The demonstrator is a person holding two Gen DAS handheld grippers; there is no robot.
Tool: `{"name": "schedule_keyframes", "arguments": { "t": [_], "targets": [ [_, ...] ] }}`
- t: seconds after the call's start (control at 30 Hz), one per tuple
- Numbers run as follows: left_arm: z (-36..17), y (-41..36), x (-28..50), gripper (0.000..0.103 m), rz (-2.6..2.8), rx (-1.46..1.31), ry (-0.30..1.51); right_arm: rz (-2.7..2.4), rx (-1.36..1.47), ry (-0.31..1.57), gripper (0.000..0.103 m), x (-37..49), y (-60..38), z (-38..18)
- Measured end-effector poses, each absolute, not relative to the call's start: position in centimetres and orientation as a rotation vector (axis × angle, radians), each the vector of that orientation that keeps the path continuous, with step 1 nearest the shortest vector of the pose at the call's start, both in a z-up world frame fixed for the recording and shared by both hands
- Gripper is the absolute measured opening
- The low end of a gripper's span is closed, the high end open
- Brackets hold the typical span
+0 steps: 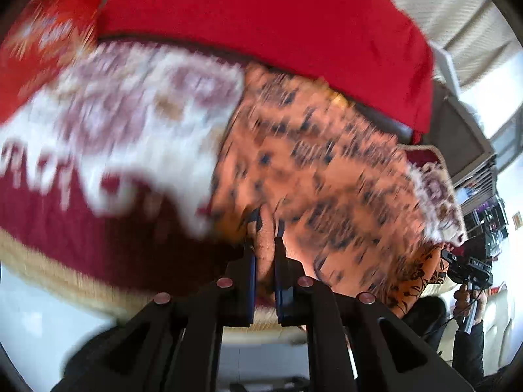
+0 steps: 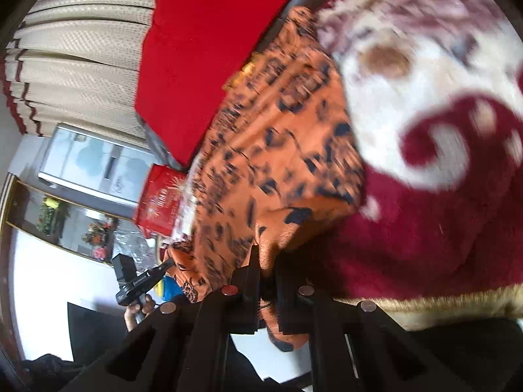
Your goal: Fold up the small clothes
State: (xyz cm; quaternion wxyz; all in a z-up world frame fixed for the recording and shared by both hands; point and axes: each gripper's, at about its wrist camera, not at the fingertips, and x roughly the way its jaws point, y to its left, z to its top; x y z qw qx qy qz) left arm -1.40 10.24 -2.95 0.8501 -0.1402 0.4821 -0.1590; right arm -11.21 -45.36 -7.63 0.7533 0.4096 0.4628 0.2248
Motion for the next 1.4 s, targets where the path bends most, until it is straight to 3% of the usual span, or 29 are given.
{"name": "schedule_keyframes", "arguments": {
  "t": [0.23,0.37,0.43,0.5,0.53,0.57,0.6,0.63,0.7,0.87,1.03,1.17,1.37,1.4],
  "targets": [
    [4.1,8.7,11.0,0.009,-0.36,-0.285,0.837,0.571,0.941,0.789,0.007,-1.2,-48.5,-0.2],
    [0.8,7.4,21.0,0.01,-0.278,-0.292,0.885,0.497,1.032,0.746,0.01,7.5,-51.0,-0.5],
    [-2.7,6.9,25.1,0.018,-0.234,-0.279,0.945,0.415,1.102,0.8,0.012,11.9,-51.8,-3.8],
    [-6.3,7.2,27.7,0.031,-0.138,-0.276,1.019,0.272,1.14,0.884,0.046,14.4,-52.4,-7.8],
    [-7.3,7.7,28.4,0.032,-0.103,-0.277,1.045,0.215,1.148,0.922,0.082,14.7,-52.4,-9.2],
    [-7.7,8.6,28.4,0.032,-0.09,-0.303,1.034,0.194,1.153,0.923,0.085,14.4,-52.5,-9.7],
    [-7.4,9.5,27.9,0.042,-0.086,-0.331,1.008,0.206,1.159,0.899,0.085,13.9,-52.4,-9.8],
    [-6.9,10.3,27.3,0.059,-0.077,-0.346,0.991,0.227,1.162,0.869,0.085,13.2,-52.6,-9.4],
    [-5.3,11.8,25.4,0.069,-0.043,-0.357,0.924,0.192,1.114,0.822,0.085,11.1,-52.9,-7.6],
    [-2.1,14.1,17.5,0.072,-0.063,-0.437,0.803,0.217,0.99,0.772,0.085,4.2,-50.5,-3.4],
    [-6.9,11.0,10.6,0.075,-0.174,-0.647,0.881,0.278,1.068,0.84,0.085,-1.4,-44.4,-5.8],
    [-10.5,7.0,10.1,0.075,-0.188,-0.685,0.96,0.218,1.175,0.905,0.085,-0.3,-42.1,-9.5],
    [-12.0,5.4,13.9,0.074,-0.118,-0.706,0.983,0.041,1.244,0.798,0.085,2.5,-43.3,-9.2],
    [-12.1,5.3,14.3,0.065,-0.114,-0.696,0.983,0.029,1.26,0.8,0.083,2.9,-43.5,-9.6]
  ]
}}
